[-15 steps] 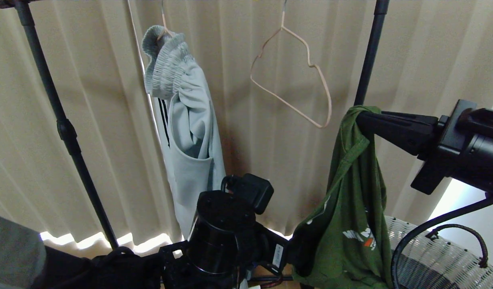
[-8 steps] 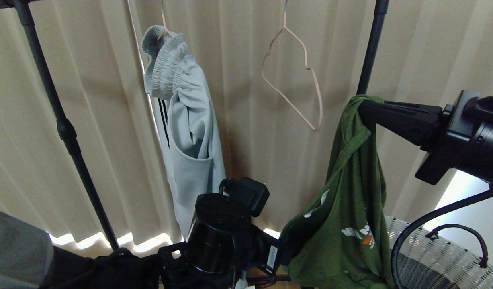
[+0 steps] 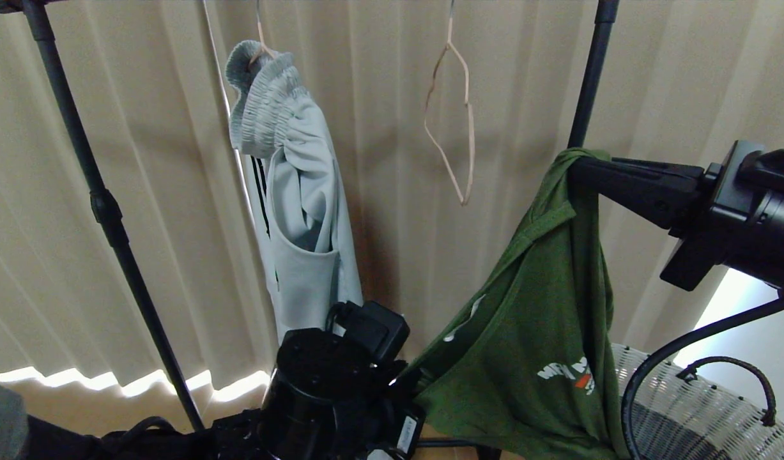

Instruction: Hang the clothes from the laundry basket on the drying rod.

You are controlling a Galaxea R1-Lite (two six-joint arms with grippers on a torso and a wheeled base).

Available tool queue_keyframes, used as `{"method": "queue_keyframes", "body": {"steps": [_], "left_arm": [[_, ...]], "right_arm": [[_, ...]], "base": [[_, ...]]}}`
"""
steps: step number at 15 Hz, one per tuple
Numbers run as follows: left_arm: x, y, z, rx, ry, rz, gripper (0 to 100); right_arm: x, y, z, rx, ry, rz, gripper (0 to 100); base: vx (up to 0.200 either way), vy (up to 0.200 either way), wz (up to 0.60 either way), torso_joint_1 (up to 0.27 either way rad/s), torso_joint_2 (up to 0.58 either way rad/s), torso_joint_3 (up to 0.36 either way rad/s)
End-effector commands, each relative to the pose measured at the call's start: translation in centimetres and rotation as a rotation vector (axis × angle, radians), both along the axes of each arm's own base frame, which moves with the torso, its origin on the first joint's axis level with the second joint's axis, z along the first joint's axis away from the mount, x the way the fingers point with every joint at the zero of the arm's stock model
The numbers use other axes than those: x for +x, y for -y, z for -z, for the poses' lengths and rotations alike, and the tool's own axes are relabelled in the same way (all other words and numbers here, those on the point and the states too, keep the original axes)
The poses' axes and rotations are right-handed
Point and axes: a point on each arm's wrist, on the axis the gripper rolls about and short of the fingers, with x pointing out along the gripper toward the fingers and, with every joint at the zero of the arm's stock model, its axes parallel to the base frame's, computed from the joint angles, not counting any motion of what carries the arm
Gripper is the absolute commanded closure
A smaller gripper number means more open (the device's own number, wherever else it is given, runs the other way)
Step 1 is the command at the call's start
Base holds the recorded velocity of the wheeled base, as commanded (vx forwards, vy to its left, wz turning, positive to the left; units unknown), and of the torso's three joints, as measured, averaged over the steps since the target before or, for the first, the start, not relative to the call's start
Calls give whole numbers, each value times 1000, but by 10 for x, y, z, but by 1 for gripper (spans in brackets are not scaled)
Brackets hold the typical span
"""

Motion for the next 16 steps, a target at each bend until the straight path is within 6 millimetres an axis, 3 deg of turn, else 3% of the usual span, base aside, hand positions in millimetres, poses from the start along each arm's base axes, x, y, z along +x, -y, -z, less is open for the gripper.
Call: {"method": "queue_keyframes", "body": {"steps": [1,4,8,11,14,16], "left_arm": [[-16,-14,-13,-5,54,-6,100],[-29,-46,-45,14,172,2,100],[-33,-74,-131,-34,250,-50,100],[-32,-85,-182,-69,311,-90,100],[-27,-91,-218,-48,379,-112,100],[-21,-89,-227,-4,386,-120,100]], "right_arm": [[2,1,2,-5,-6,7,100],[2,2,4,-5,-13,11,100],[-12,12,-8,64,8,10,100],[-23,22,-20,115,43,11,100],[-27,26,-25,133,60,13,100],[-23,26,-21,127,44,27,100]], "base": [[0,0,0,0,0,0],[0,0,0,0,0,0],[0,0,0,0,0,0],[0,0,0,0,0,0],[0,0,0,0,0,0],[0,0,0,0,0,0]]}}
